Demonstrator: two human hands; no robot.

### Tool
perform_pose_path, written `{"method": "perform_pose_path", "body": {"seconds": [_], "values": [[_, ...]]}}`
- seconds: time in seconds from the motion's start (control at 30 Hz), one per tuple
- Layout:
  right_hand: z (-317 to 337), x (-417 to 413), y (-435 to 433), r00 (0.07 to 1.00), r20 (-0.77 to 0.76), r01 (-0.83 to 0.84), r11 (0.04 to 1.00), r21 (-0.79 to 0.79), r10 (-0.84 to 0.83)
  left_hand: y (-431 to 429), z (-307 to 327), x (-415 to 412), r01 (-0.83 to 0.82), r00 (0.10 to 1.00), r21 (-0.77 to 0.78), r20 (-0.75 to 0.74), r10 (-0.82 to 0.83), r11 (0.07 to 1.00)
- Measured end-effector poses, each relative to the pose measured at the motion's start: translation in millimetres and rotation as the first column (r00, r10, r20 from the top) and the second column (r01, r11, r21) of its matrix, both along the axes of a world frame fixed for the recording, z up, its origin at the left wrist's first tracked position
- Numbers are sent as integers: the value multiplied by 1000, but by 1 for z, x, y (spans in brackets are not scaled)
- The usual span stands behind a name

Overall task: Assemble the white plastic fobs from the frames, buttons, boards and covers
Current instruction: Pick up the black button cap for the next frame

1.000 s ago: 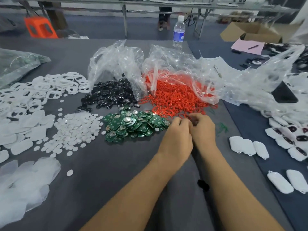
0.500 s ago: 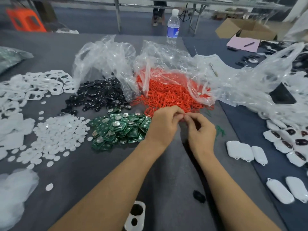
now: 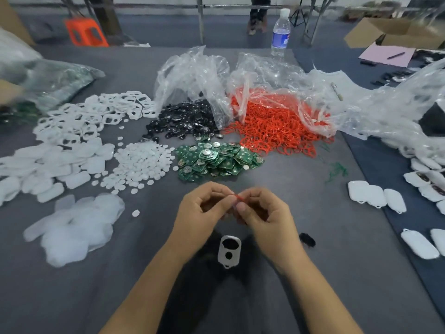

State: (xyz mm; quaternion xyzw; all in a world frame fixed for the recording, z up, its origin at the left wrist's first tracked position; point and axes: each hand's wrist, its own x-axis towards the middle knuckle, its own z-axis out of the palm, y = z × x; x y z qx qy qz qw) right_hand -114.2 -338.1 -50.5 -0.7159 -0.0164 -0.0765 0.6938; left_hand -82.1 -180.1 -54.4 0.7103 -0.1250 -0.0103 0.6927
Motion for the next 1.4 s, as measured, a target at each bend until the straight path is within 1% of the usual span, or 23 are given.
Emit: {"method": "perform_pose_path", "body": {"seconds": [0.1, 0.23, 0.33, 0.4, 0.57, 0.77, 0.9, 0.93, 1.07, 1.17, 1.27, 1.33, 1.4], "values": [[-6, -8, 9, 1000, 9, -2, 998, -60, 3, 8, -10, -13, -61, 998, 23, 13, 61, 998], [-12, -12, 15, 999, 27, 26, 989, -144, -22, 11, -19, -19, -48, 996, 125, 78, 39, 991], [-14, -13, 14, 1000, 14, 16, 980, -199, -14, 12, -23, -19, -27, 996, 180, 89, 11, 983], [-15, -12, 13, 1000, 10, 19, 978, -208, -17, 13, -24, -19, 0, 996, 201, 83, -17, 980], [-16, -13, 14, 999, 42, 24, 985, -172, -17, 15, -24, -19, 26, 995, 205, 88, -44, 978], [-18, -12, 14, 999, 41, 8, 983, -182, 0, 12, -24, -21, 4, 996, 201, 89, -22, 980], [-18, -13, 13, 999, 22, -34, 984, -173, 39, 8, -23, -24, -43, 990, 137, 137, 24, 990], [-17, -13, 14, 998, 19, -48, 983, -179, 52, 9, -22, -25, -52, 991, 127, 130, 35, 991], [-14, -13, 13, 997, -10, -82, 975, -208, 82, 10, -17, -23, -59, 997, 121, 64, 51, 991], [-7, -12, 9, 989, -56, -148, 955, -256, 138, 13, -11, -23, -35, 993, 174, 116, 15, 984], [1, -11, 0, 977, -68, -215, 900, -379, 204, 13, -5, -24, -16, 984, 234, 177, -26, 972], [5, -13, -3, 973, -57, -224, 869, -441, 223, 12, -1, -26, -12, 980, 217, 195, -32, 976], [7, -16, -2, 982, -21, -178, 896, -406, 186, 8, 2, -28, -29, 986, 166, 168, 0, 986]]}}
